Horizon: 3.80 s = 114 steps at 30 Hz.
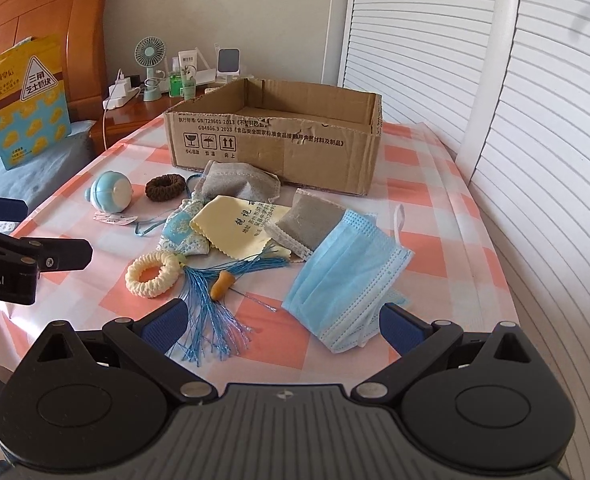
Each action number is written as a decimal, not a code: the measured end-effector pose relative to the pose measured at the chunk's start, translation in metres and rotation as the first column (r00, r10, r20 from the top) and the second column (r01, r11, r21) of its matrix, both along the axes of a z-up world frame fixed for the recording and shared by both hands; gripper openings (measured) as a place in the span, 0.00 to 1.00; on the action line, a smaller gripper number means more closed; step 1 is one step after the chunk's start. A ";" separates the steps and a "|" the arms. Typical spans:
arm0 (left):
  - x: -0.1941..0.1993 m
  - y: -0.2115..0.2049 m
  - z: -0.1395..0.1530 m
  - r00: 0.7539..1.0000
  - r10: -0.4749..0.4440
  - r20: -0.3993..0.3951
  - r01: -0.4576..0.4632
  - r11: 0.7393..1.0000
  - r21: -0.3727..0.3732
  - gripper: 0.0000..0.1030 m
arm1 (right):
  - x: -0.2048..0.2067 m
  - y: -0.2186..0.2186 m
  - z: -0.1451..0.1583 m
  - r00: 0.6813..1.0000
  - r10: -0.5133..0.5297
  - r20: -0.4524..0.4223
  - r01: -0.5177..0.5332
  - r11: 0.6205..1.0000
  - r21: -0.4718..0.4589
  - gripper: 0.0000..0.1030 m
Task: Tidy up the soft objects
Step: 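Move the right gripper to the blue mask while the left gripper approaches the cream knitted ring, then close the right gripper on the blue mask while the left gripper grasps the cream ring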
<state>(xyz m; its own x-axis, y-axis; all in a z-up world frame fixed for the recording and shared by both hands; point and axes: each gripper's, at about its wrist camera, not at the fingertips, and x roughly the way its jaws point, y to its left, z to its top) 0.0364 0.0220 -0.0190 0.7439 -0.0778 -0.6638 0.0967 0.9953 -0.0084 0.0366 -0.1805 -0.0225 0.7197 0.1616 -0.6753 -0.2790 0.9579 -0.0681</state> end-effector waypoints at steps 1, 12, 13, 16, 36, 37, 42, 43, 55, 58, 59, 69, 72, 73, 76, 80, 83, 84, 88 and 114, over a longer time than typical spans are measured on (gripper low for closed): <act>0.001 0.001 -0.001 1.000 0.000 -0.003 0.000 1.000 -0.002 0.99 | 0.001 0.001 -0.001 1.000 0.004 0.000 -0.004 1.000 0.002 1.00; 0.015 0.007 -0.009 0.999 0.011 -0.032 -0.011 1.000 -0.004 0.99 | 0.026 0.009 -0.011 0.998 0.055 0.007 -0.055 0.998 0.003 1.00; 0.016 0.007 -0.010 0.999 0.013 -0.035 -0.013 1.000 -0.004 0.99 | 0.028 0.008 -0.013 0.998 0.057 -0.001 -0.057 0.998 0.009 1.00; 0.019 0.009 -0.013 0.999 0.019 -0.049 -0.019 1.000 -0.001 0.99 | 0.035 0.007 -0.020 0.998 0.050 -0.023 -0.050 0.999 0.014 1.00; 0.026 0.007 -0.020 0.998 -0.005 -0.067 0.006 1.000 0.021 0.99 | 0.025 -0.031 -0.027 0.998 -0.048 -0.048 0.045 0.997 -0.065 0.83; 0.027 0.007 -0.021 0.998 -0.008 -0.067 0.009 1.000 0.024 0.99 | 0.026 -0.031 -0.028 0.997 -0.056 -0.050 0.052 0.996 -0.070 0.79; 0.031 0.009 -0.026 0.998 -0.020 -0.056 0.022 0.999 0.029 0.99 | 0.029 -0.031 -0.030 0.995 -0.096 -0.031 0.093 0.991 -0.094 0.63; 0.032 0.010 -0.028 0.998 -0.018 -0.058 0.020 0.999 0.027 0.99 | 0.030 -0.032 -0.030 0.994 -0.107 -0.027 0.104 0.990 -0.094 0.56; 0.036 0.004 -0.037 0.993 -0.094 -0.065 0.093 0.996 -0.004 0.99 | 0.030 -0.039 -0.032 0.991 -0.134 0.003 0.134 0.987 -0.089 0.45; 0.030 -0.002 -0.033 0.986 -0.162 -0.027 0.161 0.986 -0.030 0.99 | 0.029 -0.040 -0.032 0.991 -0.131 0.005 0.131 0.988 -0.085 0.45; 0.029 -0.005 -0.032 0.984 -0.180 -0.021 0.179 0.983 -0.028 1.00 | 0.029 -0.040 -0.032 0.992 -0.130 0.006 0.130 0.988 -0.084 0.45; 0.040 -0.023 -0.055 0.965 -0.258 -0.055 0.257 0.966 -0.019 1.00 | 0.023 -0.042 -0.036 0.993 -0.106 0.055 0.110 0.990 -0.083 0.49; 0.041 -0.024 -0.055 0.964 -0.262 -0.053 0.262 0.965 -0.012 1.00 | 0.023 -0.045 -0.036 0.991 -0.115 0.065 0.120 0.990 -0.078 0.53; 0.042 -0.024 -0.054 0.964 -0.260 -0.058 0.260 0.966 -0.012 1.00 | 0.023 -0.045 -0.036 0.991 -0.119 0.066 0.124 0.989 -0.077 0.55; 0.042 -0.025 -0.051 0.964 -0.259 -0.059 0.258 0.966 -0.012 0.99 | 0.022 -0.045 -0.035 0.990 -0.121 0.074 0.127 0.988 -0.090 0.58; 0.039 -0.023 -0.045 0.957 -0.289 -0.023 0.288 0.957 -0.031 0.87 | 0.016 -0.047 -0.031 0.990 -0.114 0.087 0.121 0.990 -0.078 0.65; 0.038 -0.024 -0.040 0.947 -0.321 -0.010 0.320 0.947 -0.027 0.72 | 0.014 -0.049 -0.028 0.988 -0.123 0.093 0.131 0.988 -0.081 0.67; 0.038 -0.025 -0.039 0.943 -0.334 -0.010 0.334 0.942 -0.019 0.70 | 0.013 -0.051 -0.027 0.988 -0.127 0.092 0.134 0.988 -0.081 0.68; 0.041 -0.028 -0.042 0.930 -0.368 -0.022 0.368 0.930 0.004 0.52 | 0.008 -0.055 -0.022 0.986 -0.139 0.097 0.144 0.988 -0.048 0.79; 0.036 -0.025 -0.043 0.930 -0.365 -0.027 0.365 0.931 -0.014 0.36 | 0.050 -0.071 -0.030 0.957 -0.276 -0.093 0.280 0.959 0.032 0.83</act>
<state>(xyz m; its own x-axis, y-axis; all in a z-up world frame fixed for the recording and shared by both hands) 0.0727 -0.0033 -0.0618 0.6437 -0.3460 -0.6826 0.4530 0.8912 -0.0245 0.0866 -0.2513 -0.0528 0.6795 -0.0054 -0.7336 -0.0038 0.9999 -0.0109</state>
